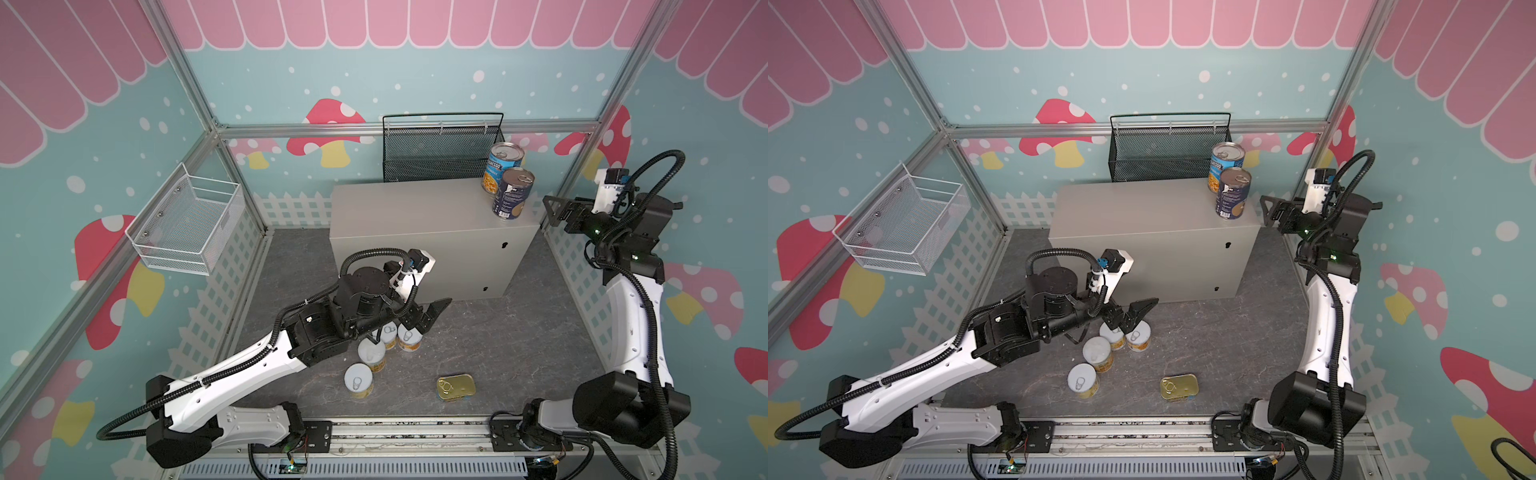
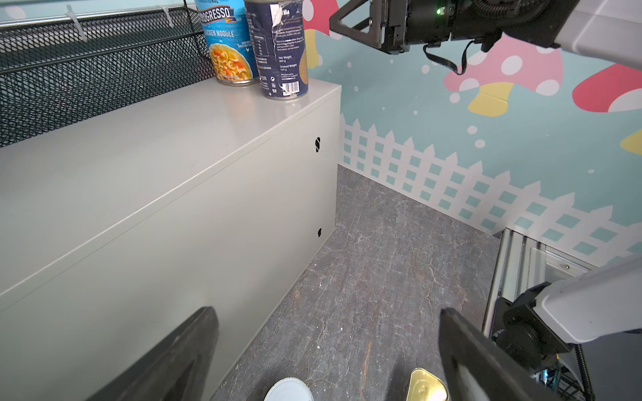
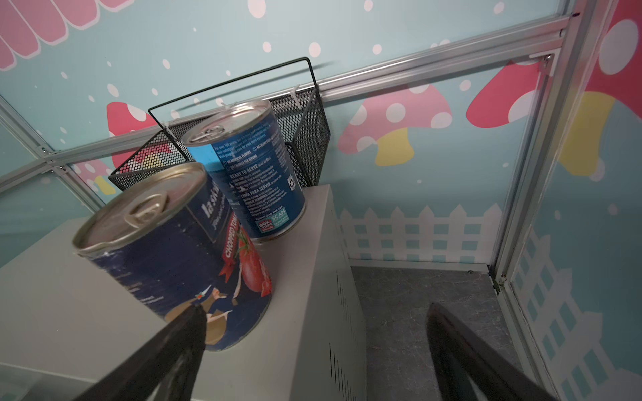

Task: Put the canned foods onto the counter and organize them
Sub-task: 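Open the right gripper and withdraw it from the dark blue can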

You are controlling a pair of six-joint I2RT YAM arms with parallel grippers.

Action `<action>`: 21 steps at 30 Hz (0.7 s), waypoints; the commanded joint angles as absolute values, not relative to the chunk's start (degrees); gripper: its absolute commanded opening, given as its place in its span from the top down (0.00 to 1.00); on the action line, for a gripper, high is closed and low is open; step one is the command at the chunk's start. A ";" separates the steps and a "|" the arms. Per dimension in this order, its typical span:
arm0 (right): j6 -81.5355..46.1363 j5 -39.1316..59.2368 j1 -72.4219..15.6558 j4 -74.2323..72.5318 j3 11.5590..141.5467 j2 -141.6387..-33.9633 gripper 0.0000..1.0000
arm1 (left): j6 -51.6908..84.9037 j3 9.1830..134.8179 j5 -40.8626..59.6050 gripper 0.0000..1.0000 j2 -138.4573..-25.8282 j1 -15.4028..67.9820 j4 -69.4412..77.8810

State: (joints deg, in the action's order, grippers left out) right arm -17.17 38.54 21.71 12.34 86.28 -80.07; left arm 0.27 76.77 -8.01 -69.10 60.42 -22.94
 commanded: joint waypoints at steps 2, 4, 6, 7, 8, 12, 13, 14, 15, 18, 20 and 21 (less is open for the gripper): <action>-15.21 40.69 21.73 11.29 85.36 -81.60 0.01 | 1.14 77.03 -9.10 0.01 -68.42 60.82 -23.82; -15.20 41.12 21.64 10.69 84.50 -81.86 0.01 | 1.14 77.08 -9.11 0.01 -68.55 60.85 -23.83; -14.95 41.40 21.40 10.62 84.22 -82.35 0.00 | 1.05 77.17 -9.10 0.01 -68.64 60.90 -23.94; -14.86 41.48 21.23 10.61 84.17 -82.64 0.00 | 1.06 77.16 -9.06 0.01 -68.71 60.86 -23.88; -14.70 41.48 20.96 10.70 84.17 -82.98 0.01 | 1.05 77.24 -9.16 0.01 -68.64 60.84 -23.85; -13.85 40.94 19.89 11.40 84.57 -84.44 0.00 | 1.14 76.95 -9.40 0.01 -68.49 60.92 -23.82; -13.72 40.87 19.72 11.45 84.64 -84.66 0.00 | 1.14 76.84 -9.39 0.01 -68.39 60.97 -23.83; -13.56 40.86 19.55 11.48 84.73 -84.88 0.00 | 1.21 76.66 -9.49 0.01 -68.30 60.94 -23.82; -13.41 40.79 19.30 11.60 84.82 -85.06 0.01 | 1.23 76.62 -9.65 0.01 -68.21 61.06 -23.83; -12.53 40.61 18.74 12.56 85.82 -86.30 0.00 | 1.16 76.38 -9.68 0.01 -68.07 61.02 -23.82; -12.06 40.52 18.55 13.14 86.30 -87.07 0.00 | 1.05 76.31 -9.67 0.01 -67.96 61.03 -23.87; -11.96 40.28 18.57 13.33 86.54 -87.42 0.00 | 1.01 76.36 -9.80 0.01 -67.94 61.02 -23.84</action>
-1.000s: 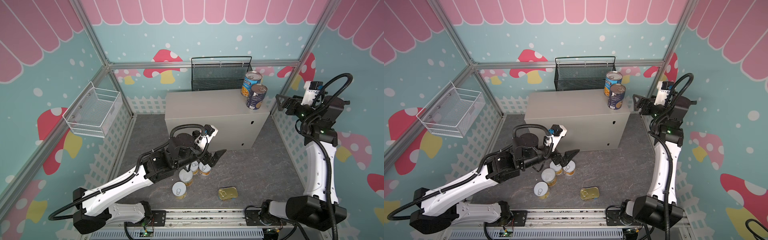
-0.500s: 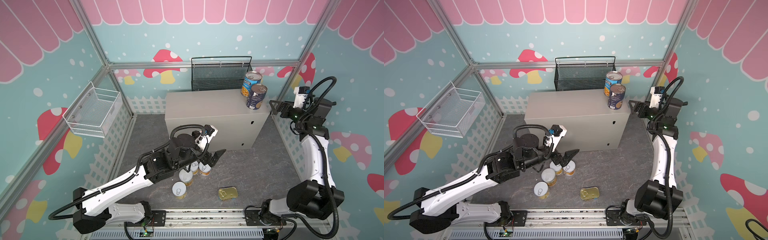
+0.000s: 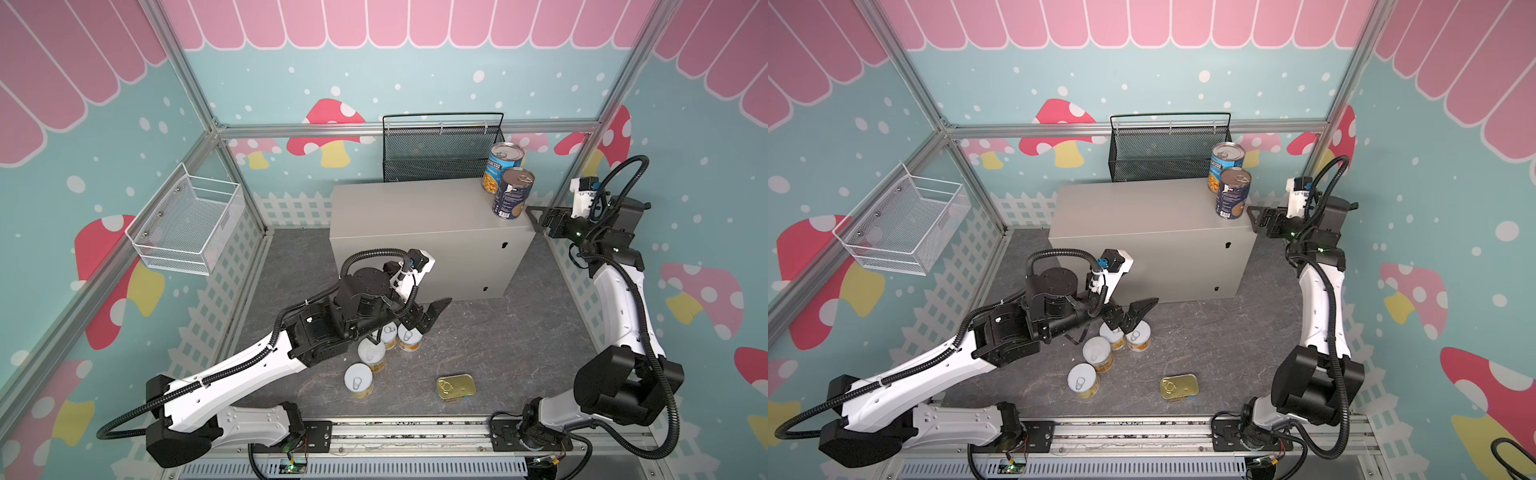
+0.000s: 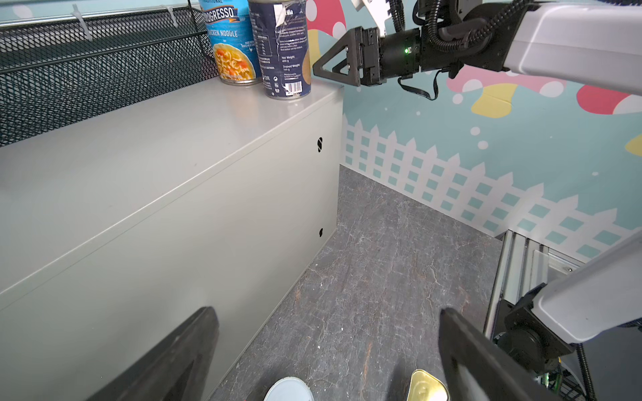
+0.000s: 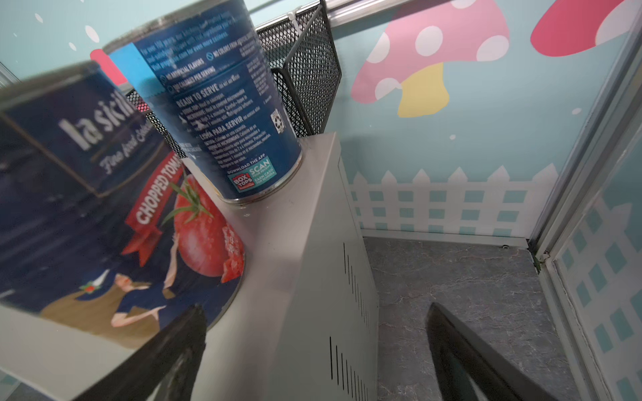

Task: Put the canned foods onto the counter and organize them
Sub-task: 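Open the right gripper and withdraw it from the dark blue can, then lower the right gripper toward the floor cans while left gripper descends over them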

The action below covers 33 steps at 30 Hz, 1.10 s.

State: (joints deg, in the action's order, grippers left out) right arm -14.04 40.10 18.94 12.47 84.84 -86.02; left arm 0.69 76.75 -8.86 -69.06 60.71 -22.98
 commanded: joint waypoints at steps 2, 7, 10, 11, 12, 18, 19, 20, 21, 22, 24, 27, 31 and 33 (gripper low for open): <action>-11.70 40.16 18.54 13.53 86.68 -87.89 0.01 | 0.89 76.38 -9.88 0.01 -67.94 61.01 -23.83; -11.05 40.52 18.13 13.74 87.22 -88.56 0.01 | 0.62 76.58 -9.87 0.01 -68.46 61.05 -23.82; -10.15 40.41 17.76 14.54 87.99 -89.36 0.01 | 0.53 76.73 -9.67 0.01 -68.73 61.00 -23.88; -9.89 40.43 17.71 14.77 88.34 -89.63 0.01 | 0.53 76.77 -9.66 0.01 -68.73 61.08 -23.91; -9.77 40.43 17.67 15.00 88.54 -89.86 0.00 | 0.53 76.78 -9.64 0.01 -68.73 61.01 -23.97; -8.62 40.79 16.83 15.74 89.48 -90.96 0.01 | 0.53 76.60 -10.02 0.01 -68.48 61.14 -23.91; -8.54 40.78 16.74 15.80 89.39 -90.93 0.01 | 0.57 76.58 -9.96 0.01 -68.47 61.13 -23.93; -8.43 40.70 16.61 15.80 89.23 -90.83 0.01 | 0.62 76.48 -9.97 0.01 -68.47 61.13 -23.91; -8.44 40.52 16.53 15.81 89.13 -90.73 0.01 | 0.66 76.46 -9.94 0.01 -68.54 61.12 -23.91; -8.44 40.47 16.50 15.76 89.04 -90.68 0.01 | 0.70 76.46 -9.91 0.01 -68.49 61.10 -23.91; -8.35 40.22 16.44 15.86 88.86 -90.53 0.01 | 0.77 76.42 -9.90 0.01 -68.47 61.15 -23.89; -8.27 39.41 16.46 16.05 88.87 -90.34 0.01 | 0.79 76.29 -9.90 0.01 -68.47 61.13 -23.84; -8.43 37.84 16.44 16.67 89.71 -90.09 0.01 | 0.79 76.04 -10.04 0.01 -68.20 61.24 -23.96; -8.78 36.67 16.46 16.70 89.97 -89.38 0.01 | 0.79 75.94 -10.10 0.01 -67.95 61.22 -23.91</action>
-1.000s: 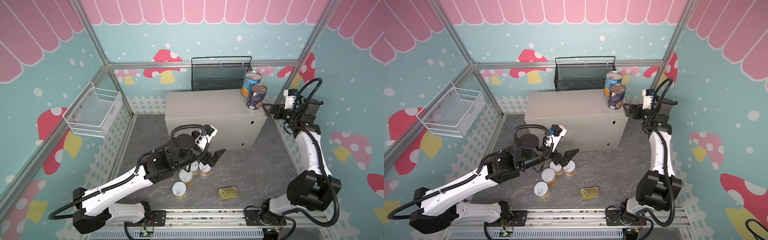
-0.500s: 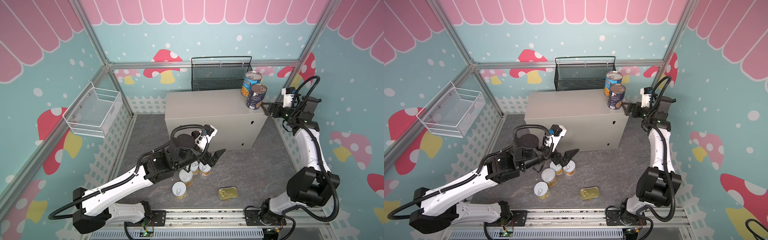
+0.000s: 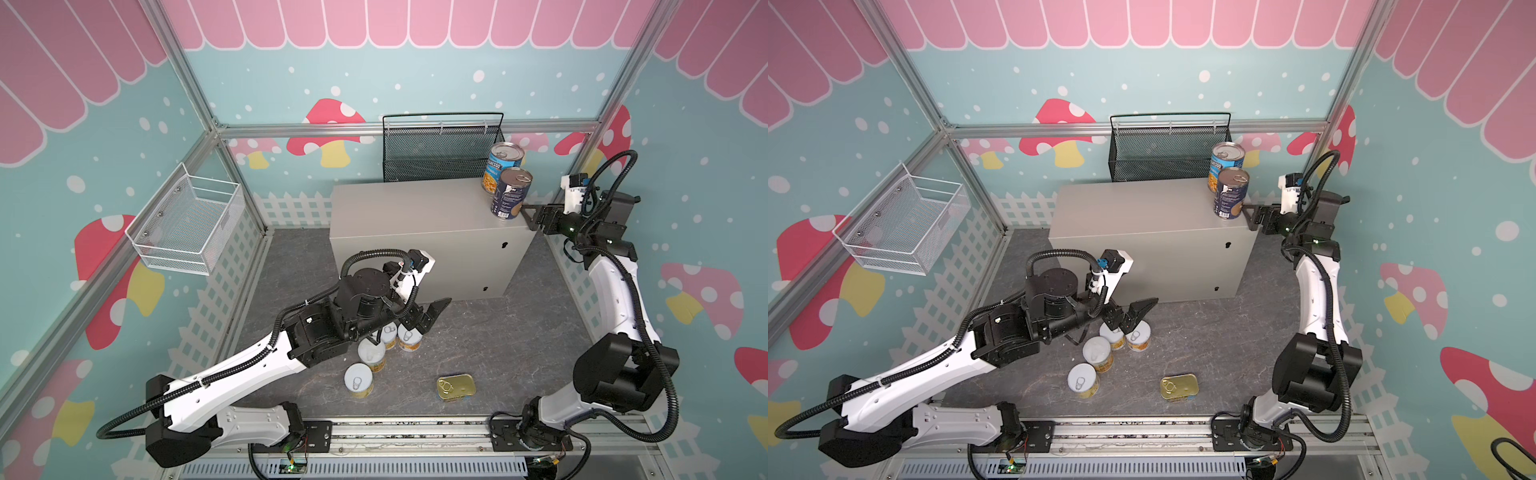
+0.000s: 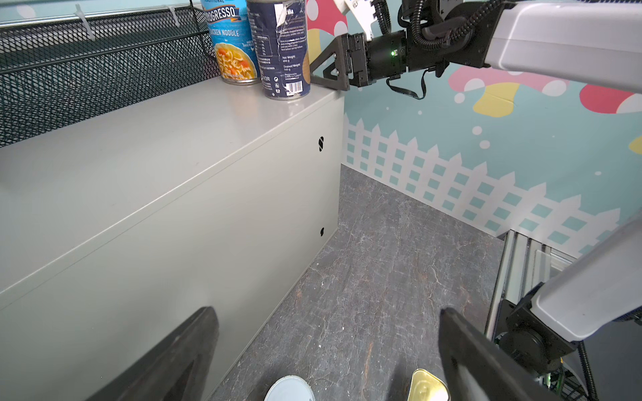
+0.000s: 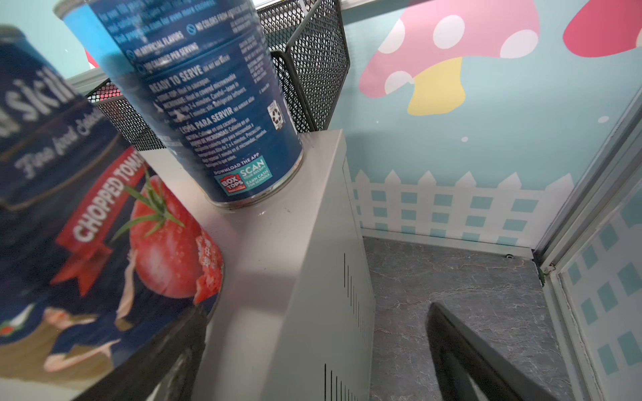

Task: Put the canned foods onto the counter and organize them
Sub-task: 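Lower the right gripper toward the floor cans while left gripper descends over them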

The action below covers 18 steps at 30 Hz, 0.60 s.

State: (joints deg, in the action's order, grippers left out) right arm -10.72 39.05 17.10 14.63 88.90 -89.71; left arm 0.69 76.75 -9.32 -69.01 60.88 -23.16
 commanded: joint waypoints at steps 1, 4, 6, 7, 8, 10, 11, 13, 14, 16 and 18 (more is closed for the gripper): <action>-9.08 35.80 16.45 16.64 90.08 -88.93 0.01 | 0.79 75.81 -10.23 0.01 -67.86 61.20 -23.86; -9.88 32.90 16.44 16.66 89.84 -86.96 0.01 | 0.79 75.49 -10.24 0.01 -67.85 61.19 -23.75; -10.27 30.58 16.46 16.85 89.50 -85.31 0.01 | 0.79 75.45 -10.11 0.01 -67.84 61.25 -23.78; -10.41 29.21 16.44 16.95 89.16 -84.32 0.01 | 0.79 75.25 -10.02 0.01 -67.83 61.22 -23.63; -10.61 27.75 16.48 17.23 88.76 -83.32 0.01 | 0.80 75.24 -10.05 0.01 -67.78 61.22 -23.58; -10.96 25.31 16.44 17.81 87.66 -80.85 0.01 | 0.70 74.84 -10.03 0.01 -67.44 61.25 -23.40; -11.22 23.93 16.48 18.13 86.86 -79.42 0.01 | 0.62 74.64 -10.02 0.01 -67.20 61.30 -23.27; -11.67 22.12 16.48 18.31 84.31 -76.32 0.01 | 0.48 73.91 -10.10 0.01 -66.65 61.29 -22.99; -11.85 21.49 16.48 18.58 82.93 -74.68 0.01 | 0.52 73.43 -10.15 0.01 -66.37 61.35 -22.81; -12.17 20.97 16.50 19.09 80.09 -71.60 0.01 | 0.70 72.37 -10.26 0.01 -65.56 61.26 -22.67; -12.33 21.07 16.44 19.87 77.02 -68.55 0.01 | 1.17 70.86 -10.26 0.01 -64.65 61.35 -22.35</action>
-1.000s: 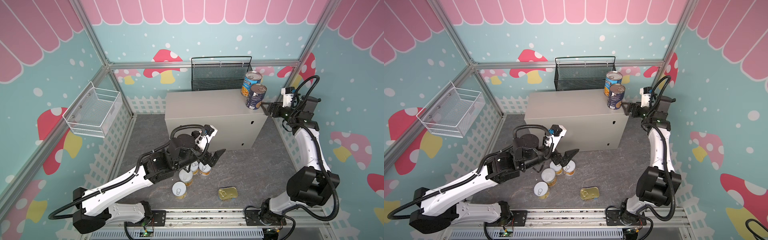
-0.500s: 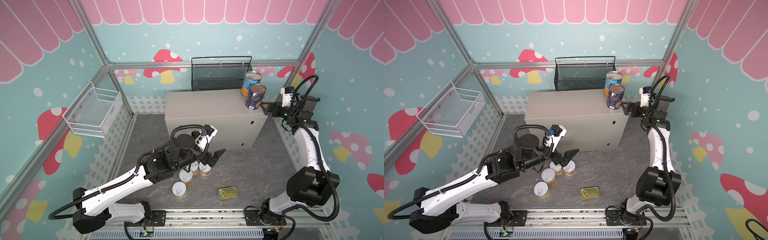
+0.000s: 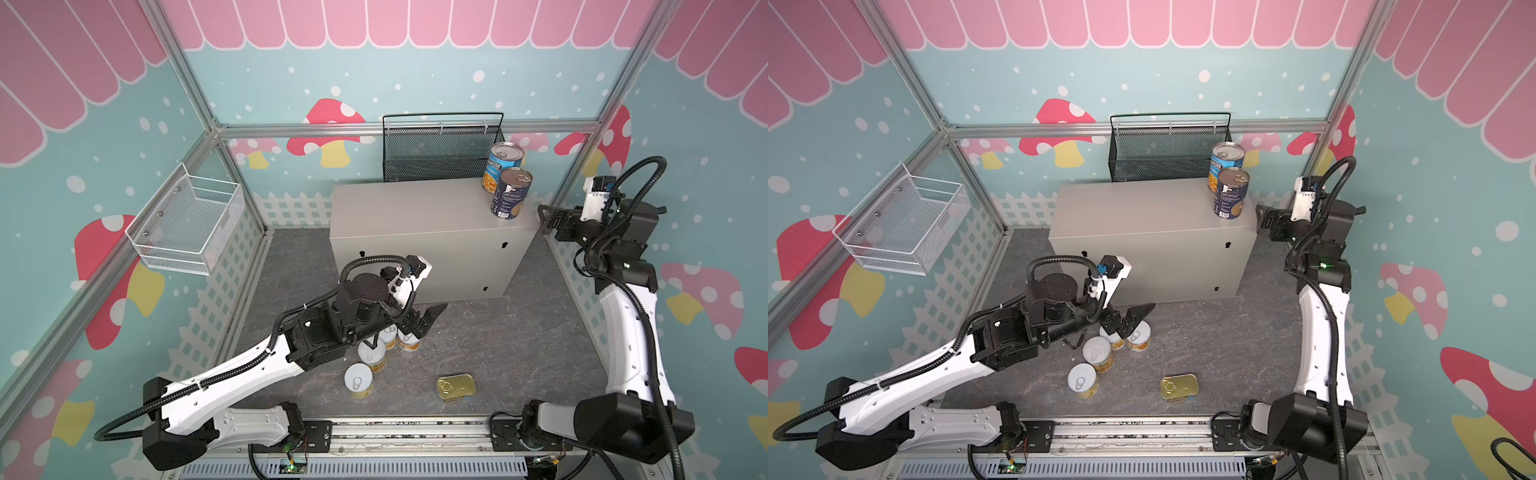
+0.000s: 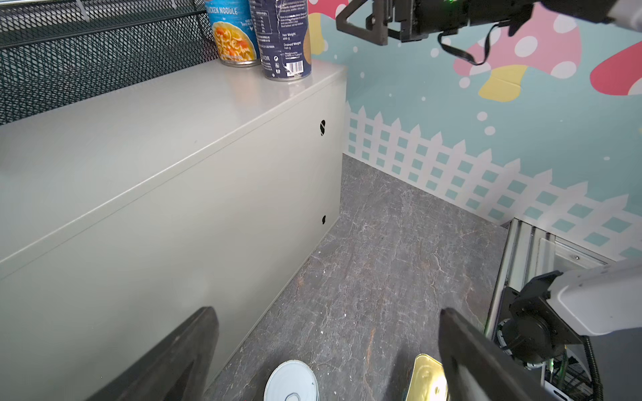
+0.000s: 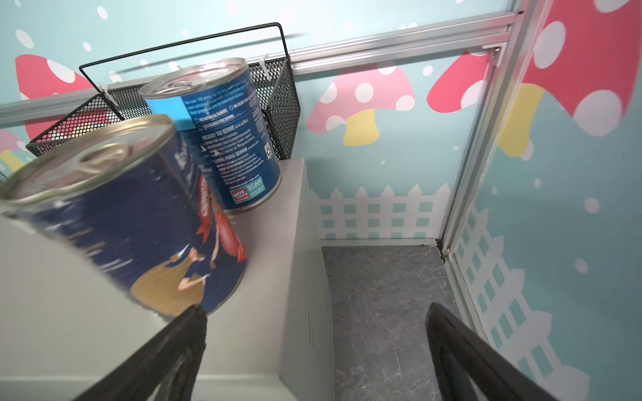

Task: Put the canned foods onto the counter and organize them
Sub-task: 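Lower the right gripper toward the floor cans while left gripper descends over them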

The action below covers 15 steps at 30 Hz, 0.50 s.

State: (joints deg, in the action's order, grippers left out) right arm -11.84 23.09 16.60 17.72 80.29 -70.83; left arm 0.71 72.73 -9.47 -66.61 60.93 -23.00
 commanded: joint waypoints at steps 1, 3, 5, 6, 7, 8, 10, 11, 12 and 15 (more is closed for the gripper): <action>-12.51 21.41 16.41 20.31 75.29 -66.85 0.01 | 1.54 69.91 -10.34 0.01 -64.00 61.34 -22.13; -13.13 21.15 15.97 20.84 71.81 -63.24 0.01 | 2.31 68.16 -10.63 0.01 -62.85 61.41 -21.76; -13.44 20.83 14.99 21.63 67.99 -59.55 0.01 | 3.16 66.44 -11.13 0.01 -61.65 61.41 -21.76; -13.45 20.74 14.51 22.38 66.77 -58.20 0.01 | 3.56 65.63 -11.56 0.01 -61.07 61.39 -21.79; -13.45 20.74 13.65 23.38 65.54 -56.91 0.01 | 4.08 64.90 -11.81 0.01 -60.26 61.37 -22.01; -13.36 20.47 12.45 24.22 64.18 -55.57 0.01 | 4.63 63.93 -12.17 0.01 -59.68 61.46 -22.26; -13.43 18.37 9.62 25.73 61.49 -53.13 0.01 | 5.82 62.36 -13.39 0.01 -57.95 61.52 -23.24; -13.65 17.27 7.88 26.21 59.93 -51.66 0.01 | 6.55 61.43 -14.10 0.01 -57.02 61.46 -23.95; -14.00 16.57 6.61 26.52 58.59 -50.54 0.01 | 7.07 60.67 -14.71 0.01 -55.97 61.51 -24.54; -15.04 16.98 2.63 26.08 53.75 -47.31 0.01 | 10.14 57.25 -17.52 0.01 -52.14 61.53 -27.42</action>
